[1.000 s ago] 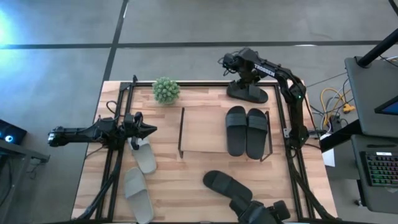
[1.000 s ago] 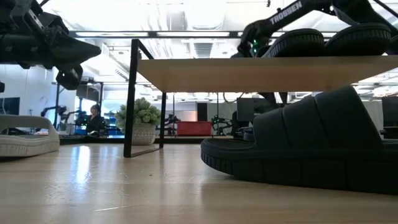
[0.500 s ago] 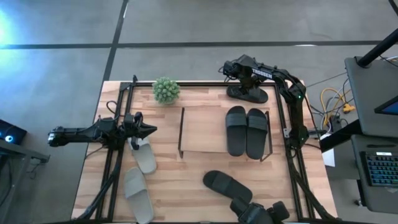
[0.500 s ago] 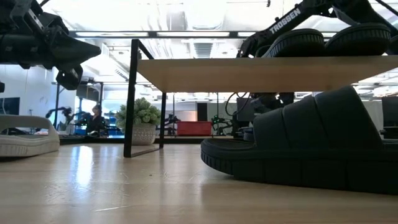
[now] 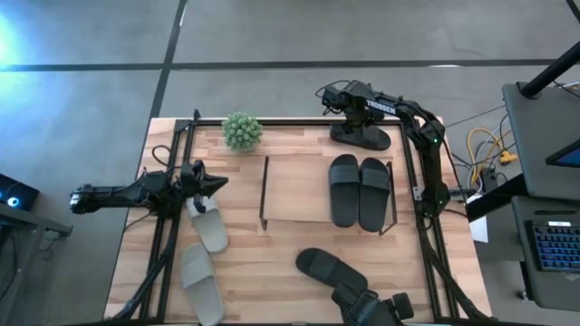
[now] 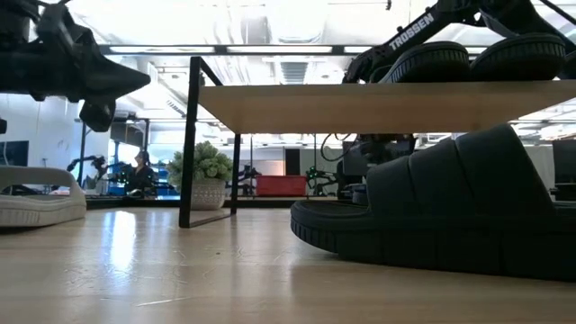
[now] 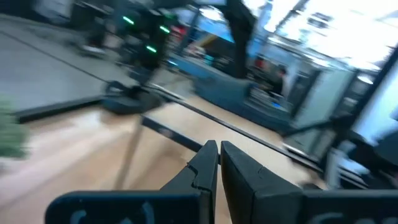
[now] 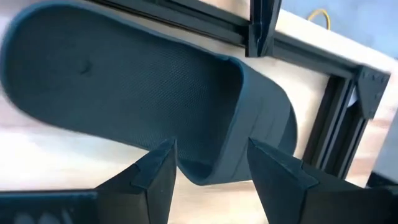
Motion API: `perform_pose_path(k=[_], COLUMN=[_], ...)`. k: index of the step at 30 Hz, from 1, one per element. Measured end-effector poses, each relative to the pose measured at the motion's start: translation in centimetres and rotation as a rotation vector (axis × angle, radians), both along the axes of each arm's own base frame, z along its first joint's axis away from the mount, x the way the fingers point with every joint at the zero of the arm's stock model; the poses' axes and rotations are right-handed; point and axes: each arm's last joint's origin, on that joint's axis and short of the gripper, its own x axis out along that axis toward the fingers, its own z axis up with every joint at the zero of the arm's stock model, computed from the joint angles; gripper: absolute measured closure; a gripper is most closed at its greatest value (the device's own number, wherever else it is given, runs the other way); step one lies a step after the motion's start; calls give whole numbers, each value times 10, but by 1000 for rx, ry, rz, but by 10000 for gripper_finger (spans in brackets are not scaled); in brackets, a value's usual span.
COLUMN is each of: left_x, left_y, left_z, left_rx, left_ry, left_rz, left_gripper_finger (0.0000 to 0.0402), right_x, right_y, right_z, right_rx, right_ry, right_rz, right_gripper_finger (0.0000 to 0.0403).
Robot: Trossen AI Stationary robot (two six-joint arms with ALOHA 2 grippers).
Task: Pick and place slides into the shelf
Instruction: Put the black slipper on the shelf
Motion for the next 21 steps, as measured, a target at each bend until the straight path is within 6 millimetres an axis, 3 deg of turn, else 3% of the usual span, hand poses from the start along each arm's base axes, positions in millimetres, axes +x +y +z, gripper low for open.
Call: perform_pose_path(k=[21], left_x=[0], left_y=[2], left_z=[-1], left_rx=[-1], left_ry=[6], left_rz=[59], left_gripper_finger=[395], right_x=[-1], right_y=[-1], right_z=[-6], right_rx=[-25], right_ry=[-8], right_rz=[-153], right_gripper_finger=[216])
